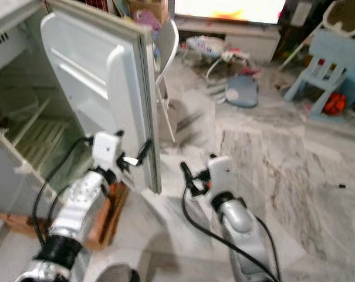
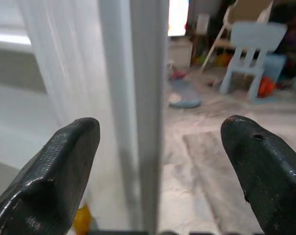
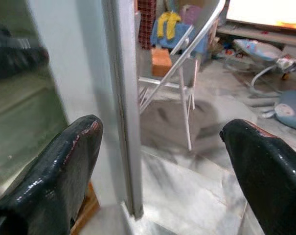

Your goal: Restocking fridge

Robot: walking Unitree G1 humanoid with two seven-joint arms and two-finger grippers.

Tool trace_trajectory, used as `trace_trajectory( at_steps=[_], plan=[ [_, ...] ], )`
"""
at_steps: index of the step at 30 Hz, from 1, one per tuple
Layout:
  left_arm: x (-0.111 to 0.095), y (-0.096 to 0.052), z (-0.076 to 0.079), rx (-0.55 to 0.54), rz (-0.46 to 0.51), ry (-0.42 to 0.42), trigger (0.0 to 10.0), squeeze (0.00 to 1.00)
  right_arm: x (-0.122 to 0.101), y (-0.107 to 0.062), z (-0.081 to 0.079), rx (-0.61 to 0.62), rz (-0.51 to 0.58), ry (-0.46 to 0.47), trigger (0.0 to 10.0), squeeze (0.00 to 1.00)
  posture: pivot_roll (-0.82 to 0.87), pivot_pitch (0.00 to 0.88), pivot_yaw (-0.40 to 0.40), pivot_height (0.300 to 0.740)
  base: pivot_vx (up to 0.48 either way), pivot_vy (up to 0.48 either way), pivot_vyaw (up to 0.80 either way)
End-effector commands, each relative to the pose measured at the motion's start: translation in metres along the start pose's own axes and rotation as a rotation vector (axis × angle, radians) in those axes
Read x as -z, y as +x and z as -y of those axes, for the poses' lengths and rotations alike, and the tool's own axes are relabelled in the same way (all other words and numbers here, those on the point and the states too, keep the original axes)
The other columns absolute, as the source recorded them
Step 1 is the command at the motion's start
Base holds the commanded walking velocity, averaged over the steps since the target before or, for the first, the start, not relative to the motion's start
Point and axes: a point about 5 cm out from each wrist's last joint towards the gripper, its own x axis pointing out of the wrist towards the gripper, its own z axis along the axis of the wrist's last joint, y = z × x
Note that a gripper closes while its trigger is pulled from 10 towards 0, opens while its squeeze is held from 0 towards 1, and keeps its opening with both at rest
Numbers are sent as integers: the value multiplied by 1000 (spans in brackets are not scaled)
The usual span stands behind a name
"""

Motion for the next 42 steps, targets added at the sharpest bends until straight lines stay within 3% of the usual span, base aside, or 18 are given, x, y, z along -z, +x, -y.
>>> trace_trajectory(
  at_steps=[1,19,25,27,32,36,42],
  plan=[
    [-5,7,11,39,16,8,10000,0,2,-5,10,38,-9,-11,10000,0,60,34,-22,740,480,0,0],
    [0,13,18,56,-14,24,10000,0,2,-3,8,36,-5,-15,10000,0,63,34,-18,740,480,0,0],
    [-4,18,30,118,10,14,10000,0,3,-2,7,35,-4,-14,10000,0,61,32,-15,740,480,0,0],
    [-9,14,40,187,41,-28,10000,0,3,-3,6,36,-1,-14,10000,0,56,33,-12,740,456,0,0],
    [-2,0,46,247,23,-30,10000,0,5,-4,6,36,-4,-15,10000,0,65,37,-13,740,86,-92,0],
    [10,-12,45,247,-24,-20,10000,0,6,-2,5,30,-13,-19,10000,0,72,41,-13,740,0,-475,0],
    [12,-23,44,245,-35,-4,10000,0,6,2,7,26,-17,-30,10000,0,90,53,-11,740,0,-468,-667]
  ],
)
